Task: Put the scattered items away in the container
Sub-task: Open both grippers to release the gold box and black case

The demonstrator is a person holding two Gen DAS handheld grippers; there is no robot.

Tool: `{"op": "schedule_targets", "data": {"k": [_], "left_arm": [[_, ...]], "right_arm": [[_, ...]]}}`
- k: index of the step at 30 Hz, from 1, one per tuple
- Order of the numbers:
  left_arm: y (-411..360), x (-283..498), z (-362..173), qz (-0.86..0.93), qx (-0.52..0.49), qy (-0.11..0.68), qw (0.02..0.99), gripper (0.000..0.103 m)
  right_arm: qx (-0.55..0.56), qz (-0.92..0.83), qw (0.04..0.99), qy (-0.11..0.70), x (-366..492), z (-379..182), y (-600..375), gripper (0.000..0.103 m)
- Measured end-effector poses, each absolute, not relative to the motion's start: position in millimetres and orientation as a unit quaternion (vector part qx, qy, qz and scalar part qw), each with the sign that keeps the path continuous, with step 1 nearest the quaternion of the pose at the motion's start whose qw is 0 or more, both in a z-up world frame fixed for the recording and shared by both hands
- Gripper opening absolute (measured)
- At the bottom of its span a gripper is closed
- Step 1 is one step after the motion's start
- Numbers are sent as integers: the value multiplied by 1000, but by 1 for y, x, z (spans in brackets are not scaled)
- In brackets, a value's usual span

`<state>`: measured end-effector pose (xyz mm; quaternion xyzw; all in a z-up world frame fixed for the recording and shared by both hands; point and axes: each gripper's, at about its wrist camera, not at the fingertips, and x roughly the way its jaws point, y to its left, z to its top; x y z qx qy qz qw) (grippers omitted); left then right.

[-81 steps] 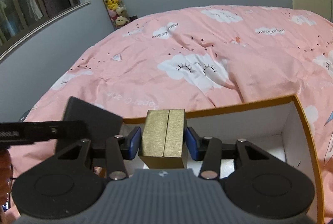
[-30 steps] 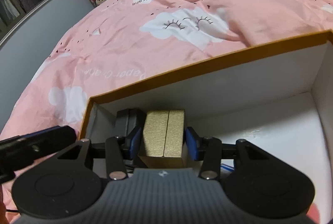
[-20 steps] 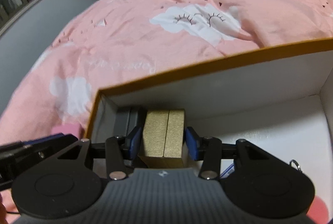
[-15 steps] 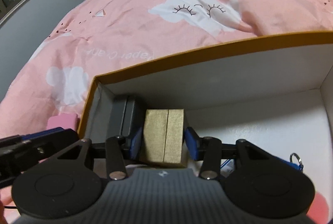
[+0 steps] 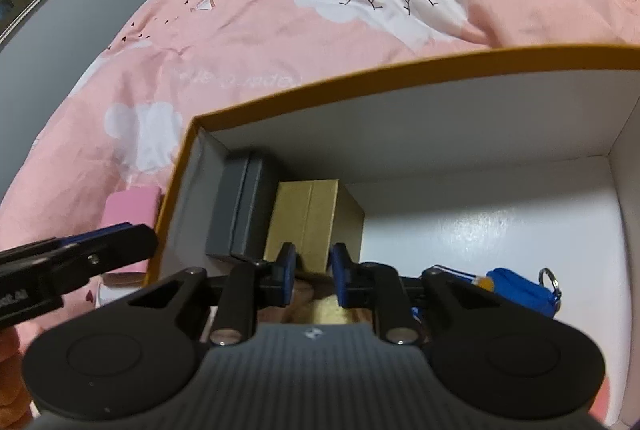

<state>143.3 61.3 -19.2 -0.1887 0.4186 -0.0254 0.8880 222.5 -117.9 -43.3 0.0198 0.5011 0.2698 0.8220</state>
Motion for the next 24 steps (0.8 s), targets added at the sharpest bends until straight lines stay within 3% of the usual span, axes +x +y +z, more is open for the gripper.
{"op": "schedule_targets", "data": {"k": [13,17,24], "left_arm": [[55,137,-18,-21,-177,413,893,36],[53,130,-13,-16,-165,408,898,36],[47,110,4,5,-134,382,914,36]], "right_arm": [[8,270,832,484,217,-40,-117,20],[-26,259,859,441,201,-27,-114,24],[-40,252,900,353,156,4,-117,39]]}}
